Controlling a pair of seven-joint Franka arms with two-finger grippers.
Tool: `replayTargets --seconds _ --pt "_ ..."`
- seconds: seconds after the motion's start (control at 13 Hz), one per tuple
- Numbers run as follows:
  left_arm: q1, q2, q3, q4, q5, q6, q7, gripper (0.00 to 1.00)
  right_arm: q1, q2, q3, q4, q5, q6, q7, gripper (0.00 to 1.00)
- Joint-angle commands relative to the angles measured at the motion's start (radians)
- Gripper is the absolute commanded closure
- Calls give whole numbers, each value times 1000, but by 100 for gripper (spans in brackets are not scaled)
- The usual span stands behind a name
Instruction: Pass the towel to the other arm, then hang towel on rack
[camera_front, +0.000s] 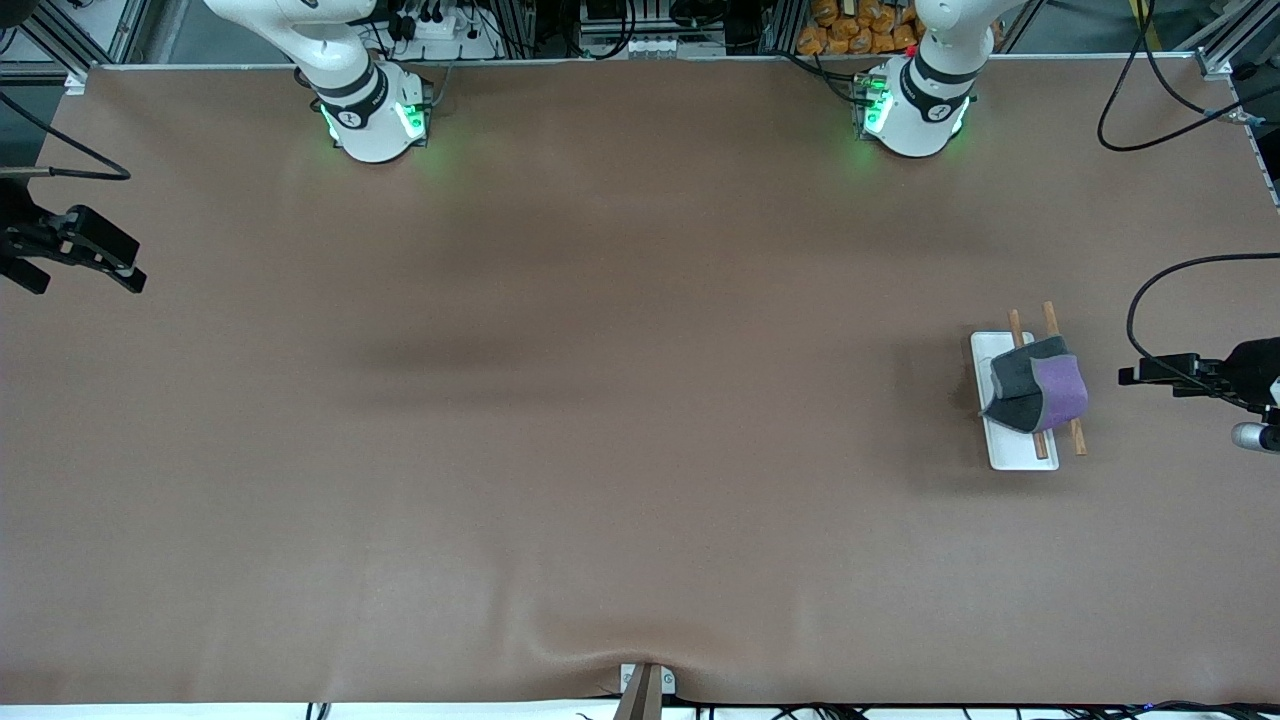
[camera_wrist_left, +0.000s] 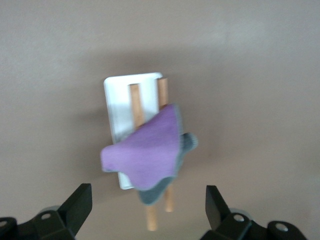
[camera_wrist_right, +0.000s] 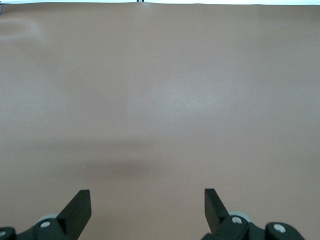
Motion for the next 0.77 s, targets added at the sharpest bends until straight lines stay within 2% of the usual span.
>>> replayTargets --seconds 0.0,0.46,0.62,0.69 --pt "2 -61 -47 -18 21 -4 -103 0 -18 17 17 31 -8 -12 6 0" --pt "-1 -151 -106 -12 29 -4 -310 0 -18 17 17 32 -4 -12 6 0" --pt "-15 -159 -129 -7 88 -4 -346 0 -17 17 17 32 -3 -12 6 0" --pt "-17 -173 -163 6 142 -4 -358 0 -18 17 17 32 -4 -12 6 0"
